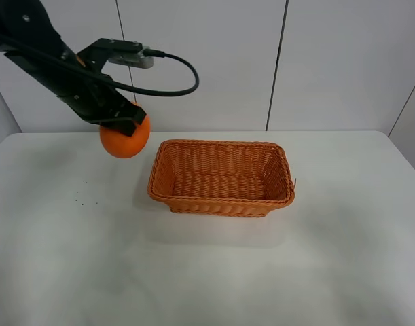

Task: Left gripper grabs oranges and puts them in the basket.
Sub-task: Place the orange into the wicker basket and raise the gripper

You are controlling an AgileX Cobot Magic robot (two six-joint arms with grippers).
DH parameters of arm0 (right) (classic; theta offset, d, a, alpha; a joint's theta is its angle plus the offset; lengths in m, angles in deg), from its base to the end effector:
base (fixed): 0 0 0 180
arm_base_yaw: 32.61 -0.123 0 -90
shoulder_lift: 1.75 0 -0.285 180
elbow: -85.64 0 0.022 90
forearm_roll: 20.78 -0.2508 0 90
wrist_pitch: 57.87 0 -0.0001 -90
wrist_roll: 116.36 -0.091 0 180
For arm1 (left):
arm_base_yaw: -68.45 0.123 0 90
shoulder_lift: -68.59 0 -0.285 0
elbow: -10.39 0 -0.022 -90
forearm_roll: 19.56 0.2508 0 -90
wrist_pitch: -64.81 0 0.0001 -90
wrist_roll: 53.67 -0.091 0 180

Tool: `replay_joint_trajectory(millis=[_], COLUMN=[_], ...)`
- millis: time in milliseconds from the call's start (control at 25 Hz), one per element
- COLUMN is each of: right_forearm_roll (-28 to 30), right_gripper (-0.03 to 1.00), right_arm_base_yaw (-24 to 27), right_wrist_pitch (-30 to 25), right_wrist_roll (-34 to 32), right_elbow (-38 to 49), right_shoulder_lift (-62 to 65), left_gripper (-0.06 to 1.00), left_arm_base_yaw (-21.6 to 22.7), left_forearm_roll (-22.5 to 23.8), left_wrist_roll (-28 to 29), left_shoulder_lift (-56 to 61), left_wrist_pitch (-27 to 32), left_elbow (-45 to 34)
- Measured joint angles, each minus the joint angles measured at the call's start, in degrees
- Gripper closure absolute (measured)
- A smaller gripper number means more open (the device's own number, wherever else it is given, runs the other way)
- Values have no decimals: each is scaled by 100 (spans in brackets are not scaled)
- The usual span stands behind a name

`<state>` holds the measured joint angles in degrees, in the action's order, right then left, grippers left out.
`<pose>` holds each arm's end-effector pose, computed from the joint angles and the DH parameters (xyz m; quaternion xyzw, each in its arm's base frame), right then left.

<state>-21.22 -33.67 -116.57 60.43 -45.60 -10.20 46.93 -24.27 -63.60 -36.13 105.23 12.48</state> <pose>-0.0012 0.0006 0.2793 0.0159 0.8475 0.0236 0.5301 0.3486 -0.1427 0.2927 0.2364 0.9179 -0.0670 0.3115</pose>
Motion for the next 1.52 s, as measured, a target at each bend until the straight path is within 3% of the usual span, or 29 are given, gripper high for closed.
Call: replay_joint_trajectory(millis=[600,1040,1520], right_forearm_roll=[0,0,0], right_gripper=[27,27,27], right_arm_base_yaw=[0,0,0], right_wrist_pitch=[0,0,0], right_wrist_roll=[0,0,0], right_elbow=[0,0,0], right_shoulder_lift=[0,0,0], left_gripper=[65,65,65], left_arm_base_yaw=[-1211,-1280,-1280], left_forearm_roll=[-113,-138,-689], left_wrist_roll=[139,139,-123], left_shoulder_lift=[-2011,-3326,-3525], left_wrist_pitch=[178,211,147], left_elbow=[1749,2887,2972])
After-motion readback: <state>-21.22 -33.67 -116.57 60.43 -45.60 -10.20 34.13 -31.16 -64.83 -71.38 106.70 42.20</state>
